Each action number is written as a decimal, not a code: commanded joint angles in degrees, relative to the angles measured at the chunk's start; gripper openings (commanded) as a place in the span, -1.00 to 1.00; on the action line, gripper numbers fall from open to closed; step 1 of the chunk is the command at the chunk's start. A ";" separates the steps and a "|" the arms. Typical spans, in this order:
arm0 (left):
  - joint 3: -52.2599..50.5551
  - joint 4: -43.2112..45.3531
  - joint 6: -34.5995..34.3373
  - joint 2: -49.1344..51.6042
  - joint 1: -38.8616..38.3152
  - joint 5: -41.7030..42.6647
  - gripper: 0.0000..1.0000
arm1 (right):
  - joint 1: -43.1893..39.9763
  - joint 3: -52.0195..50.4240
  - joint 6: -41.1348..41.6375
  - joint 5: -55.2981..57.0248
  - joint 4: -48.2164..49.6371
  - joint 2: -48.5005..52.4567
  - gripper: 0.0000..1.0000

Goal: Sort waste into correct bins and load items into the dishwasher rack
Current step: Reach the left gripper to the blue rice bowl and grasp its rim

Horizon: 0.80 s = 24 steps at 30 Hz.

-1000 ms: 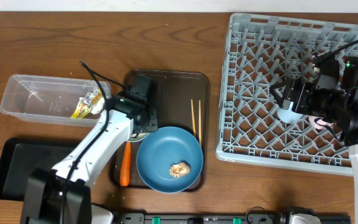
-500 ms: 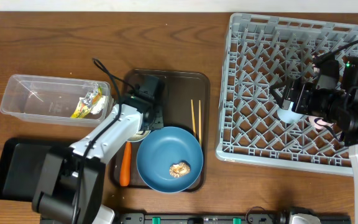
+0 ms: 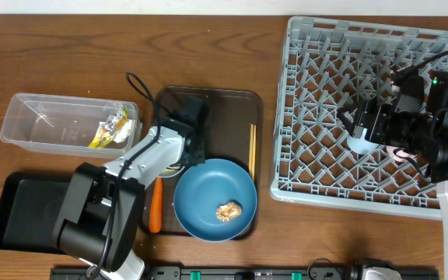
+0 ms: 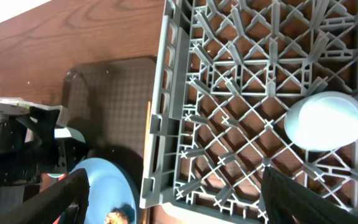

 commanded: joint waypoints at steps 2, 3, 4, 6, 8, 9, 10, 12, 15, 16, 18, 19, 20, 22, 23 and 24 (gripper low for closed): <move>0.22 -0.42 2.97 1.27 -0.09 -1.97 -0.88 | 0.94 -0.28 -1.05 -0.04 -0.48 0.00 0.63; 0.37 -0.46 3.04 1.27 -0.09 -1.97 -0.88 | 0.94 -0.28 -1.05 -0.04 -0.55 0.00 0.63; 0.76 -0.94 3.06 1.20 -0.09 -1.97 -0.88 | 0.94 -0.28 -1.05 -0.04 -0.63 0.00 0.63; 2.05 -2.49 3.28 0.98 -0.09 -1.99 -0.88 | 0.94 -0.28 -1.03 -0.04 -0.68 0.00 0.63; 3.87 -4.52 3.26 0.76 -0.09 -2.19 -0.88 | 0.94 -0.28 -1.03 -0.04 -0.66 0.00 0.63; 5.14 -6.19 3.26 0.61 -0.09 -2.19 -0.88 | 0.94 -0.28 -1.03 -0.04 -0.63 0.00 0.63; 6.43 -7.93 3.26 0.39 -0.11 -2.19 -0.88 | 0.94 -0.28 -1.03 -0.02 -0.63 0.00 0.63; 9.05 -11.34 3.26 -0.31 -0.22 -2.19 -0.88 | 0.94 -0.28 -1.05 -0.02 -0.61 0.00 0.63; 12.98 -16.09 3.23 -1.90 -0.83 -2.16 -0.88 | 0.94 -0.28 -1.03 -0.02 -0.24 0.00 0.62; 14.21 -17.51 3.21 -2.56 -1.20 -2.16 -0.88 | 0.94 -0.28 -1.03 -0.02 0.00 0.00 0.63; 15.89 -19.45 3.19 -4.11 -2.08 -2.16 -0.88 | 0.94 -0.28 -1.03 -0.02 0.44 0.00 0.63; 16.44 -20.22 3.19 -4.90 -2.47 -2.16 -0.88 | 0.94 -0.28 -1.03 -0.04 0.61 0.00 0.63; 16.98 -21.11 3.17 -5.95 -2.82 -2.19 -0.88 | 0.94 -0.28 -1.03 -0.02 0.81 0.00 0.63; 17.51 -22.71 1.31 -8.20 -2.95 -2.29 -0.88 | 0.94 -0.28 -1.03 -0.04 0.94 0.00 0.63; 17.51 -23.39 -0.20 -9.44 -2.67 -2.32 -0.88 | 0.94 -0.28 -1.03 -0.04 0.92 0.00 0.63; 17.51 -24.35 -2.27 -11.23 -1.92 -2.25 -0.88 | 0.94 -0.28 -1.03 -0.04 0.90 0.00 0.63</move>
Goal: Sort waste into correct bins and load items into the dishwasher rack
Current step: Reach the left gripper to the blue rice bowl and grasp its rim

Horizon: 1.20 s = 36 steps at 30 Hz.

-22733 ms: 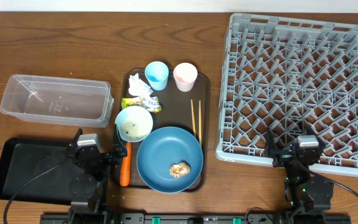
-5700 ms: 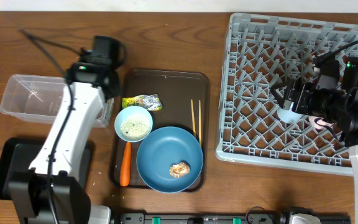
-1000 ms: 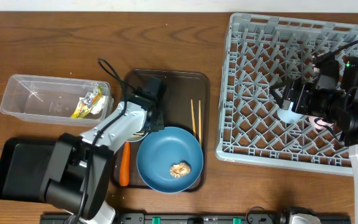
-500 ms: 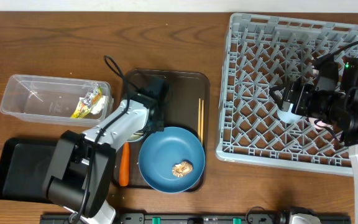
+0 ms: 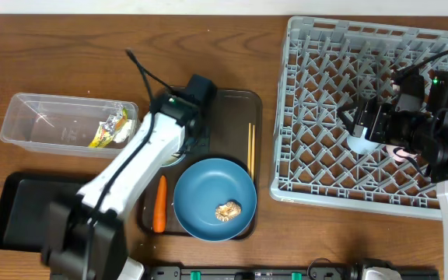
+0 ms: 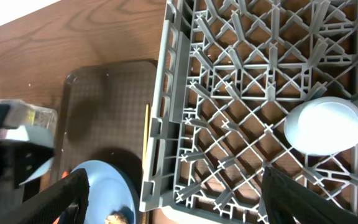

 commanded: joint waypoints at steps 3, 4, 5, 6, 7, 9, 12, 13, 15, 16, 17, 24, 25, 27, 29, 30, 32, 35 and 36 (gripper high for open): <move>1.42 -4.76 -8.02 -9.40 4.48 -1.11 -0.88 | 0.94 -0.28 -1.03 -0.02 -0.04 0.00 0.63; 1.42 -5.88 -8.74 -11.23 6.05 -0.85 -0.88 | 0.94 -0.28 -1.03 -0.04 -0.04 0.00 0.63; 1.42 -6.78 -8.81 -13.05 7.85 0.15 -0.88 | 0.94 -0.28 -1.03 -0.02 -0.02 0.00 0.64; 1.36 -7.87 -8.15 -16.11 11.50 3.39 -0.88 | 0.94 -0.28 -1.03 -0.02 -0.02 0.00 0.63; 1.29 -8.09 -7.45 -17.00 12.72 4.79 -0.88 | 0.94 -0.28 -1.03 -0.02 -0.02 0.00 0.63; 0.68 -8.41 -3.96 -21.22 19.65 11.82 -0.87 | 0.94 -0.28 -1.03 -0.02 0.00 0.00 0.63; -0.83 -8.94 0.00 -26.03 30.97 19.69 -0.88 | 0.94 -0.28 -1.03 -0.02 0.09 0.00 0.63; -1.29 -9.14 1.60 -27.06 34.40 22.05 -0.87 | 0.94 -0.28 -1.03 -0.02 0.13 0.00 0.63; -2.19 -9.62 5.86 -28.59 41.59 27.45 -0.87 | 0.94 -0.28 -1.03 -0.02 0.15 0.00 0.63; -2.78 -9.92 8.07 -29.11 45.83 30.75 -0.87 | 0.94 -0.28 -1.05 -0.02 0.15 0.00 0.63; -3.32 -10.01 10.03 -29.33 48.92 33.73 -0.88 | 0.94 -0.28 -1.03 -0.02 0.15 0.00 0.63; -12.39 -9.40 22.58 -29.46 69.16 54.31 -0.88 | 0.94 -0.28 -1.05 -0.02 0.20 0.00 0.64; -14.62 -8.76 25.11 -29.46 72.59 57.27 -0.87 | 0.94 -0.28 -1.03 -0.04 0.20 0.00 0.64; -18.05 -7.72 27.74 -29.46 78.27 61.33 -0.88 | 0.94 -0.28 -1.03 -0.04 0.20 0.00 0.64; -21.51 -6.40 30.95 -29.42 84.59 66.62 -0.86 | 0.94 -0.28 -1.03 -0.04 0.17 0.00 0.64; -23.12 -5.66 32.04 -29.42 87.65 69.26 -0.88 | 0.94 -0.28 -1.03 -0.04 0.17 0.00 0.64; -25.62 -4.48 34.23 -29.38 92.76 73.61 -0.88 | 0.94 -0.28 -1.03 -0.07 0.15 0.00 0.64; -29.53 -0.92 37.03 -29.38 100.67 78.86 -0.88 | 0.94 -0.28 -1.01 -0.04 0.13 0.00 0.64; -30.69 0.63 37.33 -29.38 102.62 79.95 -0.88 | 0.94 -0.28 -1.01 -0.04 0.13 0.00 0.64</move>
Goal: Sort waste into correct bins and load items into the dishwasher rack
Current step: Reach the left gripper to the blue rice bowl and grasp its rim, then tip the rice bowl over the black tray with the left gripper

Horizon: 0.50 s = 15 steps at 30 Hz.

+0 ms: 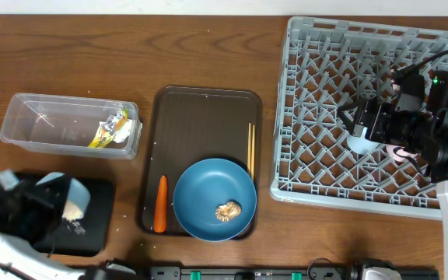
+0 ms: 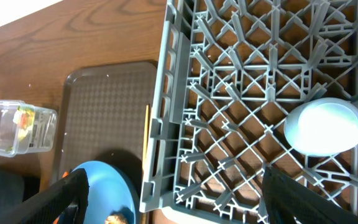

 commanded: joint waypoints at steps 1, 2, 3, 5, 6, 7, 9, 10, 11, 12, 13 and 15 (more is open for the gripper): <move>-3.65 3.37 5.49 -0.15 6.73 11.45 -0.88 | 0.94 -0.26 -1.01 -0.04 -0.02 0.00 0.64; -4.70 4.63 5.49 -0.07 8.13 12.37 -0.88 | 0.94 -0.26 -1.01 -0.04 0.00 0.00 0.64; -5.88 6.01 5.46 0.11 9.46 12.83 -0.88 | 0.94 -0.26 -1.01 -0.04 0.00 0.00 0.63; -8.07 8.13 5.49 0.70 11.52 13.05 -0.87 | 0.94 -0.26 -0.98 -0.04 0.04 0.00 0.64; -9.03 9.29 5.51 1.18 12.24 13.53 -0.88 | 0.94 -0.26 -0.98 -0.04 0.02 0.00 0.64; -9.90 10.40 5.51 1.57 12.70 14.36 -0.87 | 0.94 -0.26 -0.98 -0.04 0.02 0.00 0.64; -11.52 13.64 5.51 2.73 13.18 18.25 -0.87 | 0.94 -0.26 -0.98 -0.04 0.00 0.00 0.64; -12.15 15.34 5.51 3.65 13.27 21.40 -0.88 | 0.94 -0.26 -0.98 -0.04 0.02 0.00 0.64; -12.39 16.33 5.51 4.37 13.27 23.45 -0.88 | 0.94 -0.26 -0.98 -0.04 0.02 0.00 0.64; -12.44 16.63 5.22 5.05 13.27 23.74 -0.88 | 0.94 -0.26 -0.98 -0.04 0.00 0.00 0.64; -12.46 17.11 5.31 5.75 13.27 23.71 -0.87 | 0.94 -0.26 -0.96 -0.04 -0.04 0.00 0.64; -12.46 17.64 5.29 7.19 13.31 23.69 -0.88 | 0.94 -0.26 -0.98 -0.04 -0.26 0.00 0.64</move>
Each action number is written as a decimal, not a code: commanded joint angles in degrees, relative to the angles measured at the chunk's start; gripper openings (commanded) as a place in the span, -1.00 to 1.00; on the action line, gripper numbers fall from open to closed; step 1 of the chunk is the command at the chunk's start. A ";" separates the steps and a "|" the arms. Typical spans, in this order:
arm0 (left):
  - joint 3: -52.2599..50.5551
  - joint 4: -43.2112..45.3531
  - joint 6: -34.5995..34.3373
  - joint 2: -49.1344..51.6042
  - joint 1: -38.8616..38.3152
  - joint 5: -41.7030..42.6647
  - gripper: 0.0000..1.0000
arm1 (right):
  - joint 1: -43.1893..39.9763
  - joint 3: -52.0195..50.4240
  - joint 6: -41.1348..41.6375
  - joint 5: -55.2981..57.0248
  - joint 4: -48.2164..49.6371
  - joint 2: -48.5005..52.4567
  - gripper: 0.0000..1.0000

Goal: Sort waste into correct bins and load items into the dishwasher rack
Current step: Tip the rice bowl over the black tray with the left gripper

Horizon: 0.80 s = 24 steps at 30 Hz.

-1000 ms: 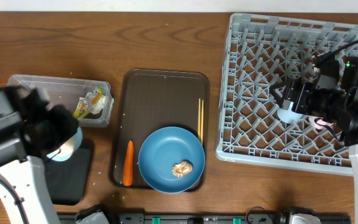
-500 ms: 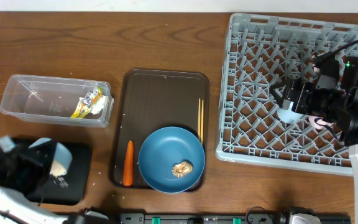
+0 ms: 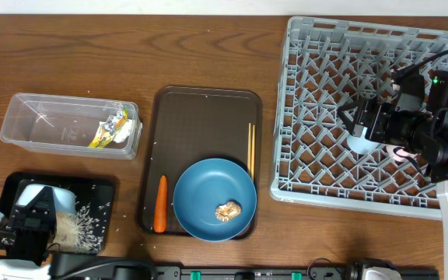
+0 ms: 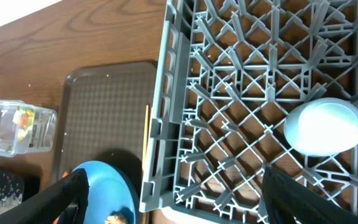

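At the bottom left of the overhead view, my left gripper [image 3: 31, 216] is shut on a light blue bowl [image 3: 53, 199]. It holds the bowl tipped over the black bin [image 3: 103, 187], where white rice [image 3: 80, 225] lies scattered. My right gripper [image 4: 173, 202] hangs open over the grey dishwasher rack [image 3: 302, 167] and holds nothing. Just beside it, a white bowl [image 4: 325, 127] sits upside down in the rack. On the brown tray [image 3: 204, 117] lie a blue plate [image 3: 208, 190] with a food scrap [image 3: 228, 209], a carrot [image 3: 157, 204] and chopsticks [image 3: 250, 149].
A clear plastic container [image 3: 45, 124] with a wrapper [image 3: 113, 128] inside stands left of the tray, behind the black bin. The rack fills the right side of the table, with cables of the right arm above it.
The left gripper with the bowl has shifted left and lower over the black bin. Rice now lies spread in the bin. The right arm has not moved.
My left gripper was down on the tray just behind the blue plate, and stayed there with the arm stretched out. Later it held the light blue bowl over the black bin. Now rice is in the bin. The right gripper stayed open over the rack throughout.
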 commanded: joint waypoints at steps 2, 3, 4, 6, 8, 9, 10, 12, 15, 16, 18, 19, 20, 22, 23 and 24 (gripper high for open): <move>-0.09 1.27 1.64 2.73 0.46 5.22 -0.88 | 0.94 -0.26 -0.98 -0.04 -0.44 0.00 0.64; -0.09 1.70 1.64 3.15 0.52 5.22 -0.88 | 0.94 -0.26 -0.98 -0.04 -0.55 0.00 0.64; -0.09 1.90 1.64 3.39 0.57 5.22 -0.88 | 0.94 -0.26 -0.98 -0.04 -0.57 0.00 0.64; -0.09 1.97 1.66 3.50 0.57 5.22 -0.88 | 0.94 -0.26 -0.98 -0.04 -0.57 0.00 0.64; -0.11 0.61 1.64 3.48 0.57 5.25 -0.88 | 0.94 -0.26 -0.98 -0.04 -0.57 0.00 0.64; -0.11 -0.87 1.99 3.48 0.57 5.27 -0.88 | 0.94 -0.26 -0.98 -0.04 -0.57 0.00 0.64; -0.11 -2.36 3.63 3.48 0.57 5.25 -0.88 | 0.94 -0.26 -0.98 -0.04 -0.61 0.00 0.64; -0.11 -2.51 8.55 3.50 0.57 5.22 -0.88 | 0.94 -0.26 -0.98 -0.04 -0.76 0.00 0.64; -0.11 -4.31 4.33 3.50 0.55 5.27 -0.88 | 0.94 -0.26 -0.98 -0.04 -0.52 0.00 0.64; -0.13 -7.08 6.40 3.34 0.57 5.16 -0.89 | 0.94 -0.26 -0.98 -0.04 -0.55 0.00 0.64; -0.17 -7.45 13.05 3.43 0.57 5.09 -0.87 | 0.94 -0.26 -0.74 -0.04 -0.55 0.00 0.64; -0.15 -7.10 11.43 3.58 0.63 5.18 -0.88 | 0.94 -0.26 -0.76 -0.07 -0.55 0.00 0.64; -0.15 -8.20 7.80 3.67 0.61 5.31 -0.88 | 0.94 -0.26 -0.76 -0.04 -0.50 0.00 0.64; -0.20 -8.31 11.43 3.58 0.39 4.83 -0.87 | 0.94 -0.26 -0.79 -0.04 -0.59 0.00 0.64; -0.20 -8.15 11.04 3.61 0.48 4.17 -0.87 | 0.94 -0.26 -0.76 -0.04 -0.57 0.00 0.64; -0.20 -8.90 8.04 3.67 0.61 4.72 -0.88 | 0.94 -0.26 -0.79 -0.04 -0.50 0.00 0.64</move>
